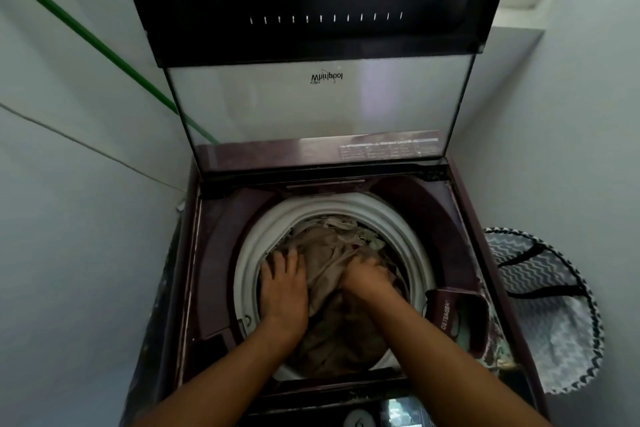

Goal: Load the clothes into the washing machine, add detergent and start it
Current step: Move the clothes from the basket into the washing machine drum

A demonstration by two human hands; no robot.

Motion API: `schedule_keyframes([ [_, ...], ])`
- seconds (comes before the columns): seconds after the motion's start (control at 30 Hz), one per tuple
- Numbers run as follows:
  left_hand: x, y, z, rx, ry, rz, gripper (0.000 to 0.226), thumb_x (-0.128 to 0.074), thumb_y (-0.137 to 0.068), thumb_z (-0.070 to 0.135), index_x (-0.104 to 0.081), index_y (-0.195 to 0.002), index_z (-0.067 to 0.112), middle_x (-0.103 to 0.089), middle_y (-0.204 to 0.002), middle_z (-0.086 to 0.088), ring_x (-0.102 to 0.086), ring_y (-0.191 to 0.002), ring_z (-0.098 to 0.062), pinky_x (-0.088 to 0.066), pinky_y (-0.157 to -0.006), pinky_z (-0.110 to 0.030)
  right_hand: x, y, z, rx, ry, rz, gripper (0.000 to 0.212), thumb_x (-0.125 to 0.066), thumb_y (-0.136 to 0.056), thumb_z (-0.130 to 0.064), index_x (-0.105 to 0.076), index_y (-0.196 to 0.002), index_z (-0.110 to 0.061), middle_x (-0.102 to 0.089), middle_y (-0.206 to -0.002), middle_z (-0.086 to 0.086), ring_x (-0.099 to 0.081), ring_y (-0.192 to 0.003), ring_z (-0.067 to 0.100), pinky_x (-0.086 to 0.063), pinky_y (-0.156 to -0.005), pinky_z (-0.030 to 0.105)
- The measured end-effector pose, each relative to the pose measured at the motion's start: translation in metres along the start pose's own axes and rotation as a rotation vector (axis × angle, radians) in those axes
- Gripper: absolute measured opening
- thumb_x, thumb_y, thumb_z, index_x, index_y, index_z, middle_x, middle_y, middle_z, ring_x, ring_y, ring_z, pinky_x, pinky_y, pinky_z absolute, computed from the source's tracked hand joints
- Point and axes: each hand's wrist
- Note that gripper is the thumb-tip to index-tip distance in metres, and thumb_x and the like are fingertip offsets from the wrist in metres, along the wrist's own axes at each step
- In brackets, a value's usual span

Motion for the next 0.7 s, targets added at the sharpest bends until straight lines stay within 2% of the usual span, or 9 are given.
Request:
schedule_keyframes([
  [0.07, 0.001, 0.008, 0.003, -0.073, 0.101, 0.030, 0.103, -0.061, -0.086, 0.060, 0.010, -0.155, 0.032, 0.005, -0.163, -0.012, -0.012, -0.146, -0.039, -0.017, -0.115, -0.063, 0.003, 0.003, 0.008, -0.024, -0.076, 0.035, 0.088, -0.047, -0.086, -0.061, -0.013, -0.152, -0.013, -0.020, -0.152, 0.023, -0.031, -0.133, 0.047, -0.038, -0.101, 0.054],
  [0.17, -0.010, 0.011, 0.010, -0.164, 0.258, 0.017, 0.100, -0.060, -0.086, 0.060, 0.019, -0.147, 0.053, 0.008, -0.163, -0.009, -0.017, -0.143, -0.041, -0.025, -0.107, -0.072, -0.006, 0.004, 0.019, -0.048, -0.306, 0.058, 0.080, -0.047, -0.087, -0.059, -0.024, -0.148, -0.013, -0.035, -0.148, 0.021, -0.041, -0.131, 0.039, -0.040, -0.103, 0.047],
  [0.27, -0.026, -0.003, 0.013, -0.165, 0.334, -0.045, 0.100, -0.064, -0.084, 0.057, 0.018, -0.141, 0.063, 0.007, -0.163, -0.009, -0.016, -0.143, -0.045, -0.029, -0.105, -0.072, -0.019, -0.008, 0.022, -0.062, -0.385, 0.043, 0.079, -0.042, -0.089, -0.060, -0.022, -0.150, -0.014, -0.034, -0.151, 0.023, -0.042, -0.134, 0.039, -0.039, -0.108, 0.050],
  [0.4, -0.035, -0.020, 0.018, -0.137, 0.314, -0.049, 0.088, -0.063, -0.087, 0.054, 0.004, -0.145, 0.058, 0.000, -0.160, -0.011, -0.024, -0.138, -0.044, -0.037, -0.104, -0.064, -0.022, -0.004, 0.022, -0.045, -0.368, 0.055, 0.074, -0.040, -0.096, -0.051, -0.013, -0.154, -0.014, -0.026, -0.155, 0.025, -0.034, -0.139, 0.041, -0.032, -0.111, 0.052],
  [0.5, -0.036, -0.029, 0.026, -0.105, 0.216, -0.081, 0.091, -0.063, -0.089, 0.048, 0.005, -0.148, 0.053, 0.001, -0.159, -0.013, -0.023, -0.136, -0.046, -0.041, -0.101, -0.064, -0.020, 0.002, 0.025, -0.041, -0.430, 0.083, 0.067, -0.038, -0.101, -0.045, -0.011, -0.155, -0.016, -0.021, -0.157, 0.024, -0.030, -0.142, 0.039, -0.028, -0.115, 0.049],
  [0.63, -0.034, -0.043, 0.034, -0.108, 0.189, -0.087, 0.094, -0.064, -0.085, 0.055, 0.003, -0.150, 0.049, -0.002, -0.158, -0.017, -0.026, -0.133, -0.049, -0.041, -0.101, -0.064, -0.025, 0.000, 0.027, -0.002, -0.461, 0.164, 0.052, -0.038, -0.102, -0.025, -0.025, -0.149, -0.007, -0.035, -0.145, 0.027, -0.041, -0.131, 0.042, -0.037, -0.108, 0.048],
  [0.7, -0.030, -0.047, 0.035, -0.120, 0.188, -0.072, 0.094, -0.064, -0.082, 0.059, -0.001, -0.150, 0.048, -0.008, -0.156, -0.017, -0.031, -0.130, -0.049, -0.045, -0.098, -0.060, -0.024, -0.008, 0.024, 0.007, -0.409, 0.159, 0.057, -0.040, -0.101, -0.027, -0.021, -0.151, -0.007, -0.032, -0.148, 0.028, -0.039, -0.133, 0.041, -0.037, -0.110, 0.048],
])
Point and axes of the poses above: each hand's wrist, its own y-axis away from the middle knuckle, its own x-axis out of the back of the hand, z = x × y
